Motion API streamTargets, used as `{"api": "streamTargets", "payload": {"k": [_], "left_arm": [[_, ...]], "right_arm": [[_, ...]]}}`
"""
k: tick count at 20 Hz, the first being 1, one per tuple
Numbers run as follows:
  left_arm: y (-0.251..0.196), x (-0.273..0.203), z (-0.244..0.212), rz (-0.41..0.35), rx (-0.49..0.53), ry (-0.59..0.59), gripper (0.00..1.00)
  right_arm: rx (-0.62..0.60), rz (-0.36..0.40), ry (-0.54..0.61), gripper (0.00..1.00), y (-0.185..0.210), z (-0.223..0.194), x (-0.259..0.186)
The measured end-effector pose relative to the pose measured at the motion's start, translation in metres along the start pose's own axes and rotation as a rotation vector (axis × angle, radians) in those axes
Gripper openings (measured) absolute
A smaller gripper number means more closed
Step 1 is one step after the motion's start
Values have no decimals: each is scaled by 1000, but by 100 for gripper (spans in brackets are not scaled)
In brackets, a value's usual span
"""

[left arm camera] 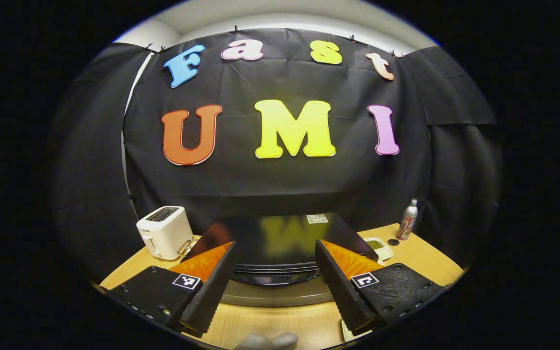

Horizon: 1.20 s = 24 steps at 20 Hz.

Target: Open the electric oven with the left hand, put the food in, and close the electric oven.

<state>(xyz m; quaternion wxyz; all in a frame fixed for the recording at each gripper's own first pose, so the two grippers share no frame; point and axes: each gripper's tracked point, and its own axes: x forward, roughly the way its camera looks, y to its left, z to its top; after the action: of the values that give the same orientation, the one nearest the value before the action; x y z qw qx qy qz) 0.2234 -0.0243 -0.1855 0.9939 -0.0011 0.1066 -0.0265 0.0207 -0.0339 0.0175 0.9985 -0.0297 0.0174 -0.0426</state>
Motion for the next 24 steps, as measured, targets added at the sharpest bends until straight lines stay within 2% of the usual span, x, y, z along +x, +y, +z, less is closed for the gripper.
{"api": "streamTargets", "payload": {"k": [1,2,3,4,13,24], "left_arm": [[1,10,-15,0,-7,49,96],[2,17,-26,6,-6,80,89],[4,21,-37,11,-6,102,97],[3,23,-48,9,-9,140,97],[4,15,-51,3,6,147,98],[1,-39,-82,6,-5,176,98]], "right_arm": [[4,-3,5,99,0,-1,2],[7,-7,10,99,0,-2,3],[4,-12,13,99,0,-2,5],[-3,-14,15,99,1,-2,6],[2,11,16,100,7,-5,9],[13,55,47,100,17,-22,-3]]}}
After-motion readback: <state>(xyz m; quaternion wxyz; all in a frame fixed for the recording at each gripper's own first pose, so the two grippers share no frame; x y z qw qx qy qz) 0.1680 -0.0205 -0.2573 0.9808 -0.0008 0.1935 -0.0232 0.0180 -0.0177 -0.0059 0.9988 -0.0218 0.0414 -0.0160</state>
